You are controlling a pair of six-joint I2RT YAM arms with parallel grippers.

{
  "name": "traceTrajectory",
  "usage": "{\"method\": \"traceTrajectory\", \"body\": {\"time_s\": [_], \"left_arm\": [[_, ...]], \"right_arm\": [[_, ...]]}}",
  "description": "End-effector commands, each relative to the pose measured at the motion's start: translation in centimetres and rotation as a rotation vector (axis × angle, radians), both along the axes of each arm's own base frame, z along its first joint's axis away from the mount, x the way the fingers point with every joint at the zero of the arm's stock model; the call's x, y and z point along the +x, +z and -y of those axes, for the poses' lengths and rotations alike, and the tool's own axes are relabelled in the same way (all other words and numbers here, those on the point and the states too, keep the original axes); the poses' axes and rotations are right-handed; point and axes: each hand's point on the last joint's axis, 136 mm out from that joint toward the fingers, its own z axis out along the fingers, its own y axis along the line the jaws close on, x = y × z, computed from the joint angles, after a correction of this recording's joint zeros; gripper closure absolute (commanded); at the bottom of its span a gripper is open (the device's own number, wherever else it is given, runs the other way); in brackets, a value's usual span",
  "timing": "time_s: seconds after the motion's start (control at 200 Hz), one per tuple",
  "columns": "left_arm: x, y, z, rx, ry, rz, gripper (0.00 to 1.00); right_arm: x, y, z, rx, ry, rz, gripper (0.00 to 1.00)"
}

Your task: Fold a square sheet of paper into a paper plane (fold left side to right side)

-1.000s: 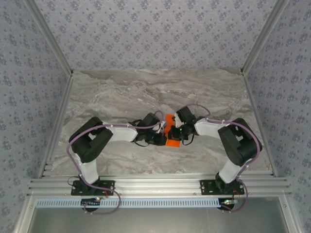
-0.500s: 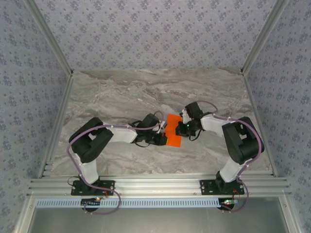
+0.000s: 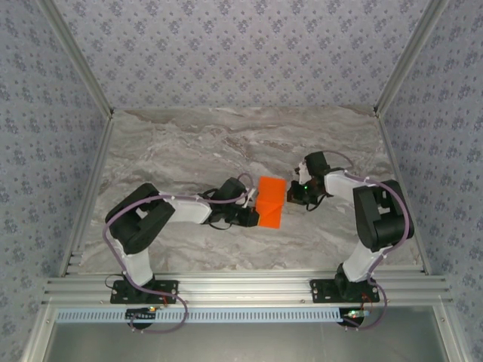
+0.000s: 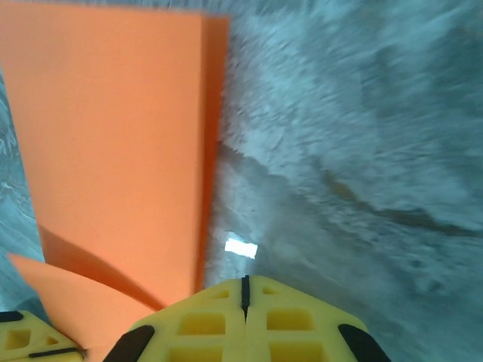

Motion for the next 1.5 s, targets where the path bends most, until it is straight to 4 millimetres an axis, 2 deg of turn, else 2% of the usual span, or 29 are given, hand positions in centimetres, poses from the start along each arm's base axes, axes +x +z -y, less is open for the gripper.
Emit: {"method": "traceTrajectory", "body": {"time_s": [0.0,0.125,0.23,0.38,0.645,0.844,0.969,1.144,1.284,1.494], "left_arm": [[-1.3,0.0,-1.8,0.050,0.001,-0.042,0.85],[-0.2,3.5,-1.5,-0.040,0.009,0.017,0.73],[0.9,5.0,-2.2,-0.065,0.032,0.046,0.63],[2.0,5.2,-1.8,-0.097,0.023,0.041,0.55],[3.8,4.2,0.3,-0.099,-0.006,0.031,0.53],[5.1,2.8,1.0,-0.071,-0.011,0.017,0.59],[5.4,2.4,1.1,-0.053,-0.014,0.020,0.73],[5.6,3.2,0.3,-0.048,0.006,0.054,0.93],[5.4,3.9,-0.5,-0.047,0.021,0.072,0.95],[5.4,4.2,-1.0,-0.048,0.031,0.081,0.95]], "right_arm": [[0.4,2.8,1.3,-0.019,-0.013,0.096,0.93],[-0.4,4.8,0.9,0.063,-0.013,0.179,0.89],[-1.8,5.4,0.1,0.149,-0.014,0.211,0.81],[-3.7,5.5,-1.5,0.305,-0.017,0.214,0.65],[-6.2,5.1,-1.8,0.346,-0.014,0.190,0.55],[-7.5,4.7,-1.9,0.357,-0.018,0.169,0.50],[-7.8,4.6,-2.2,0.369,-0.014,0.158,0.46],[-7.4,5.2,-2.9,0.404,0.000,0.166,0.38],[-6.7,5.6,-4.0,0.442,0.027,0.152,0.32],[-5.3,5.5,-5.1,0.470,0.042,0.123,0.31]]}}
